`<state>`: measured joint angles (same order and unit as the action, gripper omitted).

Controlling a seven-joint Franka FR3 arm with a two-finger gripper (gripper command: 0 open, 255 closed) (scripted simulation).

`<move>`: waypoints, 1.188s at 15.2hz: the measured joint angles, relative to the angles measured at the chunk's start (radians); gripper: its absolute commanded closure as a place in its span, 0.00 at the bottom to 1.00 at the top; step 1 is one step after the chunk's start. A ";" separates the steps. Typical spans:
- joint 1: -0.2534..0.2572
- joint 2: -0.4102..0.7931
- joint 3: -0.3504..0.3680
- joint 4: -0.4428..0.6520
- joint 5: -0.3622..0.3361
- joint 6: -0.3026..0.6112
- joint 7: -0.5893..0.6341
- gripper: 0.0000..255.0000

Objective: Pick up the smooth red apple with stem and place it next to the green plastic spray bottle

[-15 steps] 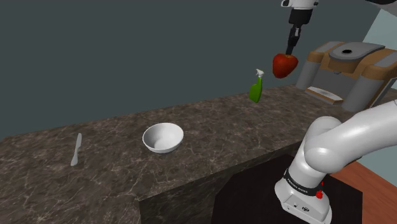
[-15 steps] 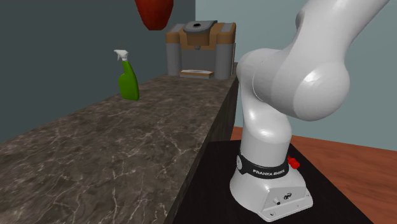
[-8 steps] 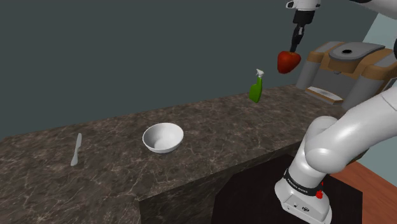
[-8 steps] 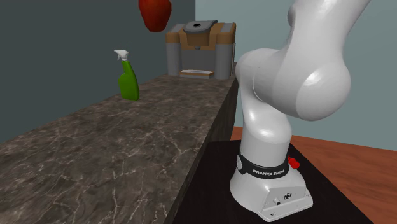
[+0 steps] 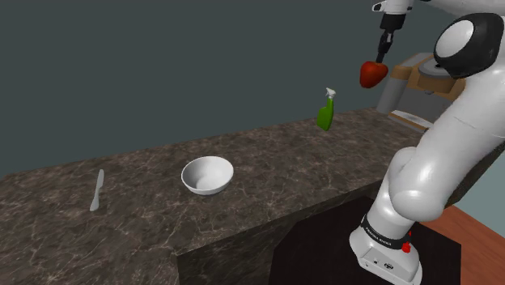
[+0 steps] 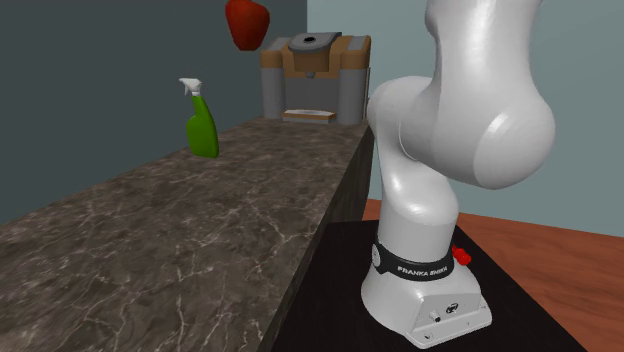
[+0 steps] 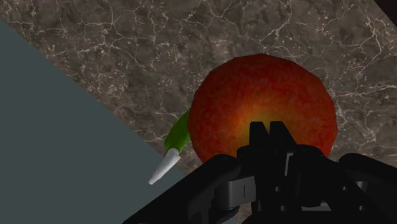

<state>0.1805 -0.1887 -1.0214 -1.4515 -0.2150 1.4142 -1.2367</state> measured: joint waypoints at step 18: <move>-0.004 0.037 -0.077 -0.180 0.030 0.216 -0.043 1.00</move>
<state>0.1765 -0.1513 -1.0979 -1.6319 -0.1846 1.6304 -1.2799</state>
